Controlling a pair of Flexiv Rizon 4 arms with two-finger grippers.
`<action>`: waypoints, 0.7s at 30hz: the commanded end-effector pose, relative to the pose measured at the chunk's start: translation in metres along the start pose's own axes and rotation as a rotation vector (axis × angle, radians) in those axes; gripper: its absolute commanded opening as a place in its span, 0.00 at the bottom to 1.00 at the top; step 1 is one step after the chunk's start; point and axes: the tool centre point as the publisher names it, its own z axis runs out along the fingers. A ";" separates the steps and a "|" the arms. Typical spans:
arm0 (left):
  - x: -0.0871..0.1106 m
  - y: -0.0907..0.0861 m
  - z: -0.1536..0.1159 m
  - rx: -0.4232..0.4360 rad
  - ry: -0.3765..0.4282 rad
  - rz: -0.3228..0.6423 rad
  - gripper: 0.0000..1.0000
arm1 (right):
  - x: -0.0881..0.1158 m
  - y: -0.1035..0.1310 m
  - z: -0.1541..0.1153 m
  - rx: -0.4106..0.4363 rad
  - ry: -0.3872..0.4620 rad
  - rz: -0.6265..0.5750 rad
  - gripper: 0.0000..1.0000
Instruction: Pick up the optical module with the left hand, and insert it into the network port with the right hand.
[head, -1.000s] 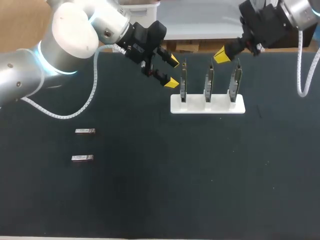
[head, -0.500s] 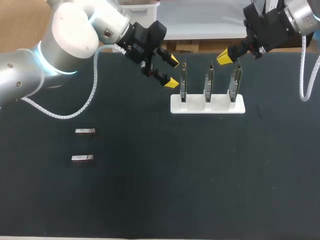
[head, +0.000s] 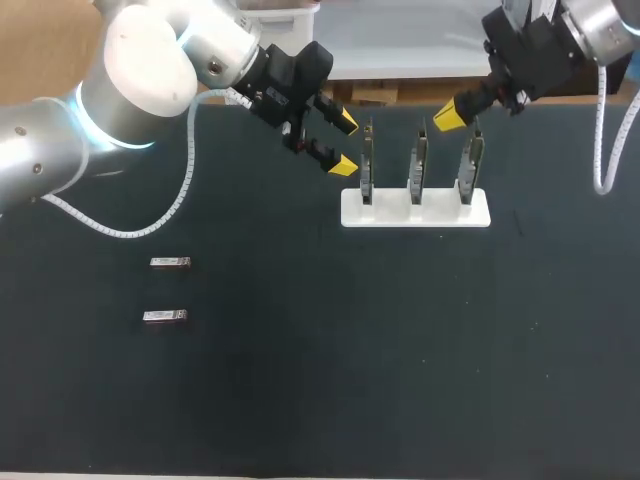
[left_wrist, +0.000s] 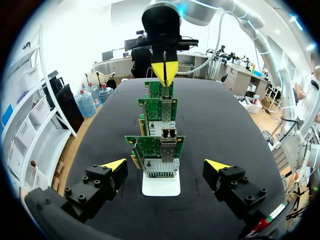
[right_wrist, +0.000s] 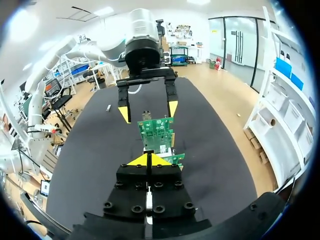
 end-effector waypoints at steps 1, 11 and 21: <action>-0.001 0.002 0.000 0.005 0.005 -0.002 1.00 | 0.002 -0.002 0.000 -0.006 -0.004 0.000 0.00; -0.001 0.002 0.000 0.005 0.005 -0.002 1.00 | 0.005 0.001 -0.001 -0.025 0.009 -0.004 0.00; -0.001 0.002 0.000 0.005 0.005 -0.002 1.00 | 0.007 0.002 0.000 -0.028 -0.002 0.010 0.00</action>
